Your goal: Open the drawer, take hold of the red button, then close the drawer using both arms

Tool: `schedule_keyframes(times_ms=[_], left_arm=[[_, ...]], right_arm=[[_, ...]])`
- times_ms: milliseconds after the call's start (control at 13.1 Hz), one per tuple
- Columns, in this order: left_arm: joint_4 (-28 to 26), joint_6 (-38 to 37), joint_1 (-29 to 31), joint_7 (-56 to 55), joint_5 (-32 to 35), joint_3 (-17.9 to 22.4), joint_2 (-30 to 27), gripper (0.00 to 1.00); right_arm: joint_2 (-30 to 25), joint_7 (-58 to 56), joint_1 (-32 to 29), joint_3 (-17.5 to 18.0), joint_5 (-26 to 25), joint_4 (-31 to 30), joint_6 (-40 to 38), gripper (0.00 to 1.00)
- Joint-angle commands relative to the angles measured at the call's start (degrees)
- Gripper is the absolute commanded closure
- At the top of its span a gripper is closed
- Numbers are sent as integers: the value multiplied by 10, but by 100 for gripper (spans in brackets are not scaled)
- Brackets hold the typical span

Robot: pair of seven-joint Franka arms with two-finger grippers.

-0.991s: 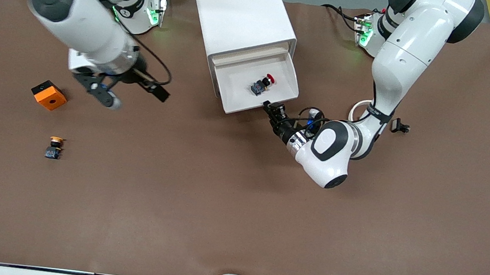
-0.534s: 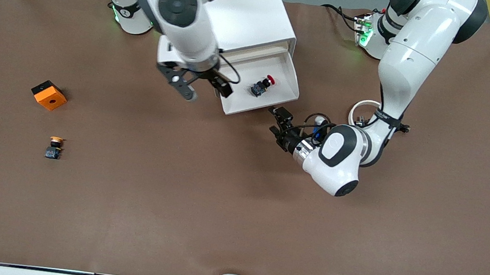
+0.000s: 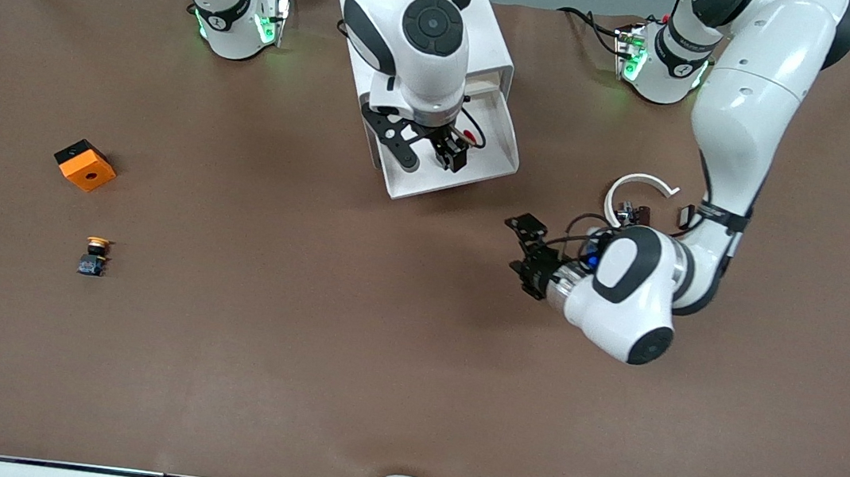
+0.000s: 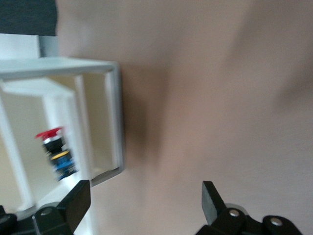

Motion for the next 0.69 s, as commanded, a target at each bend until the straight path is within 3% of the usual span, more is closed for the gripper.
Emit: schedule_keyframes(times_ms=[0, 152, 457, 610], left_arm=[[14, 0, 15, 10, 61, 1, -10, 0], [14, 0, 33, 32, 88, 3, -12, 0], [11, -2, 47, 89, 239, -2, -18, 0], [11, -1, 48, 132, 257, 0, -17, 0]], right_arm=[[30, 22, 19, -8, -10, 19, 11, 0], [40, 22, 22, -7, -28, 19, 15, 0], [49, 22, 28, -7, -41, 17, 23, 0], [55, 22, 31, -7, -42, 17, 27, 0]])
